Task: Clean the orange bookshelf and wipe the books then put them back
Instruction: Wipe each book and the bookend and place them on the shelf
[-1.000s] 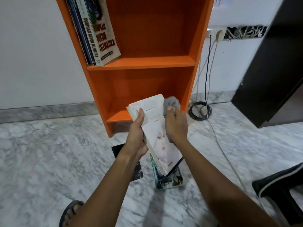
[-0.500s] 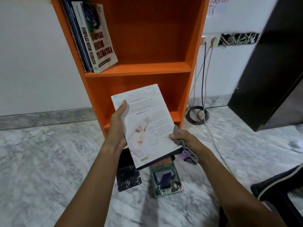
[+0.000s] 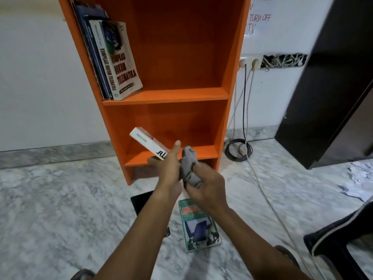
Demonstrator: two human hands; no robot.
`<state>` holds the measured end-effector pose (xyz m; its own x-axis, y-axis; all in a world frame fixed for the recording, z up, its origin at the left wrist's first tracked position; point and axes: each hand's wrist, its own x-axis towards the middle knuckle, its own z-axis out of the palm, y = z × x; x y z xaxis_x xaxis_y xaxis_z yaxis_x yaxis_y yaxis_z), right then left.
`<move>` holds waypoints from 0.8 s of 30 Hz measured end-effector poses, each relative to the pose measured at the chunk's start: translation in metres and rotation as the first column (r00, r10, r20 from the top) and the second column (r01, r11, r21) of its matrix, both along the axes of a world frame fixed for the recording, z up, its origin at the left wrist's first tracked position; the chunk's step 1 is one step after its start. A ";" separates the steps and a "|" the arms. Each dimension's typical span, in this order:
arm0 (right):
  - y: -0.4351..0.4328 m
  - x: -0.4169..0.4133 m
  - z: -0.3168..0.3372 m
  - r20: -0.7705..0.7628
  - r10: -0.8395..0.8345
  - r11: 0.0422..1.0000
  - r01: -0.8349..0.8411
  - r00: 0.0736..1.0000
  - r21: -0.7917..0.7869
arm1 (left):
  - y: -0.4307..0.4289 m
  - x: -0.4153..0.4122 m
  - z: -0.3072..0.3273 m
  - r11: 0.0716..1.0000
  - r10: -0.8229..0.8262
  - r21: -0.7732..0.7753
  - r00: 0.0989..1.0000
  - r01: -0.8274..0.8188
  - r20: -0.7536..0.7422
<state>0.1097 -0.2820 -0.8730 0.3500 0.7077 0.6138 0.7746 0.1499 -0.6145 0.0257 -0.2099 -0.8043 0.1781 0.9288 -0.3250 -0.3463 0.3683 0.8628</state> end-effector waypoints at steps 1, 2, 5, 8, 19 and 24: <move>-0.002 -0.002 -0.005 0.054 0.009 1.000 -0.008 0.998 -0.029 | 0.005 -0.005 -0.004 0.999 -0.008 -0.041 0.996 0.012 0.092; -0.003 -0.004 -0.010 0.073 0.027 0.998 -0.023 0.997 -0.058 | 0.006 -0.009 -0.008 0.998 -0.025 -0.053 0.985 0.035 0.169; -0.002 -0.008 -0.010 -0.101 0.116 0.990 -0.124 0.988 -0.073 | 0.004 -0.020 -0.004 0.990 -0.133 -0.012 0.952 0.142 0.275; 0.007 -0.002 -0.003 -0.282 0.101 0.988 -0.129 0.954 -0.083 | 0.003 -0.025 0.011 0.968 -0.252 0.095 0.927 0.234 0.276; 0.009 0.060 0.071 -0.691 0.172 0.943 -0.320 0.702 -0.091 | 0.013 -0.062 0.044 0.888 -0.459 0.148 0.858 0.436 0.230; 0.023 0.062 0.090 -0.796 0.281 0.936 -0.336 0.536 0.105 | 0.046 -0.075 0.076 0.783 -0.570 0.098 0.771 0.615 -0.282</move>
<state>0.1718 -0.2593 -0.7830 0.4255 0.8904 0.1618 -0.1110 0.2287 -0.9671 -0.0496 -0.1643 -0.7281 0.6546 0.7064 -0.2692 0.1016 0.2707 0.9573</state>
